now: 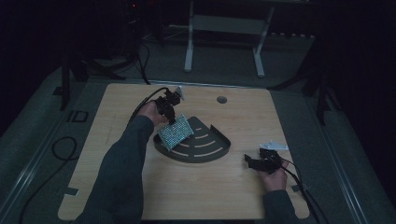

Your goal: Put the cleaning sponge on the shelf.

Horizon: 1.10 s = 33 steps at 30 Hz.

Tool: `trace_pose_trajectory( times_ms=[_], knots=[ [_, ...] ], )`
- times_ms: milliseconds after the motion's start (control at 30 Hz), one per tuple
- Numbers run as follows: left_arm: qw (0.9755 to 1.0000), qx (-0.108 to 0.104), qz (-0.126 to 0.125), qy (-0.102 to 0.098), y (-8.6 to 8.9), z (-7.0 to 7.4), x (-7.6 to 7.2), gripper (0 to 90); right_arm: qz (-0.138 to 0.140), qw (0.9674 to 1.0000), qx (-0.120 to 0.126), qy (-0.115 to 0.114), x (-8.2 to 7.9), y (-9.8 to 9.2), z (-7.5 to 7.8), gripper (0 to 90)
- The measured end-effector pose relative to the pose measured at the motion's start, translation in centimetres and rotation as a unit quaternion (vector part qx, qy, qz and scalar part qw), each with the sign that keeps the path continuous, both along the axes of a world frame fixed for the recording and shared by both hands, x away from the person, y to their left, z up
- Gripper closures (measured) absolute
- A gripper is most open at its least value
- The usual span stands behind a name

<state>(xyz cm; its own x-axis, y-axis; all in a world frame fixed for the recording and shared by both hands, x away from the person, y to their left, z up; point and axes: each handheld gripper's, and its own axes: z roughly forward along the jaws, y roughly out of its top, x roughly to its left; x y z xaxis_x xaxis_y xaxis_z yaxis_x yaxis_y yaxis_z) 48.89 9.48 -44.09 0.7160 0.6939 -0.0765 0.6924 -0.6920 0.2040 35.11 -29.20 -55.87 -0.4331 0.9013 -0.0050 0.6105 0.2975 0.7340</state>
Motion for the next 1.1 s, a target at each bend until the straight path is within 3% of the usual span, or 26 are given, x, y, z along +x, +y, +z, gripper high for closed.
trace_pose_trajectory(
  times_ms=[667,1100],
  knots=[
    [0.9993,0.037,-0.007,0.005,-0.3,-1.5,0.0,89.5,0.000,1.0000,0.000,0.000,0.0,0.0,0.0,23.1],
    [0.9987,0.050,-0.007,0.005,-0.3,-2.1,0.1,89.5,0.000,1.0000,0.000,0.000,0.0,0.0,0.0,23.1]
  ],
)
